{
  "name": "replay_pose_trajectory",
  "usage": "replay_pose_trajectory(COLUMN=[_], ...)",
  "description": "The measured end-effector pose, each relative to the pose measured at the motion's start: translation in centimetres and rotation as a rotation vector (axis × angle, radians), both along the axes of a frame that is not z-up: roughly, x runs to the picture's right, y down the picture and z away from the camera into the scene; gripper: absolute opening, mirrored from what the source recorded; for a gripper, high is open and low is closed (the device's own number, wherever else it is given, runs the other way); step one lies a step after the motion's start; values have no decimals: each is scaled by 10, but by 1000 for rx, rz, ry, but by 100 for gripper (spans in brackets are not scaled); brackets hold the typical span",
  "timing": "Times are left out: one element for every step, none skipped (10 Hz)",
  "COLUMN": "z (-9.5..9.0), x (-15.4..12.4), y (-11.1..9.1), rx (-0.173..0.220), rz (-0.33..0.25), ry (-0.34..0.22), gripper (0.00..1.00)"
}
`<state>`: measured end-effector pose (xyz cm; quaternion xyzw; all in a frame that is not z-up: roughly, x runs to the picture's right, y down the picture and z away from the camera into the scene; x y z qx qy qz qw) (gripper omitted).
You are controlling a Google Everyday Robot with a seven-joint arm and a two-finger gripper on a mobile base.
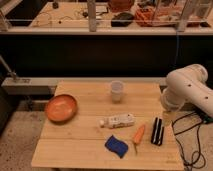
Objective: Stand the bottle upright
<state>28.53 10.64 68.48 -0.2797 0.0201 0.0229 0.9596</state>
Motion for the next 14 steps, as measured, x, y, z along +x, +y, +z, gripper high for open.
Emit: replay_pose_trajectory(z=[0, 0, 0, 0, 0, 0, 0, 0, 0, 0, 0, -1, 0, 0], x=[0, 0, 0, 0, 0, 0, 0, 0, 0, 0, 0, -9, -19, -33], y=[0, 0, 0, 0, 0, 0, 0, 0, 0, 0, -1, -2, -5, -6], rx=[1, 0, 1, 1, 1, 1, 1, 1, 1, 1, 1, -1, -3, -8], rz=[0, 0, 0, 0, 0, 0, 0, 0, 0, 0, 0, -14, -28, -43], ry=[0, 0, 0, 0, 0, 0, 0, 0, 0, 0, 0, -8, -18, -28], gripper=[80, 80, 80, 80, 80, 80, 80, 80, 80, 80, 80, 80, 80, 80])
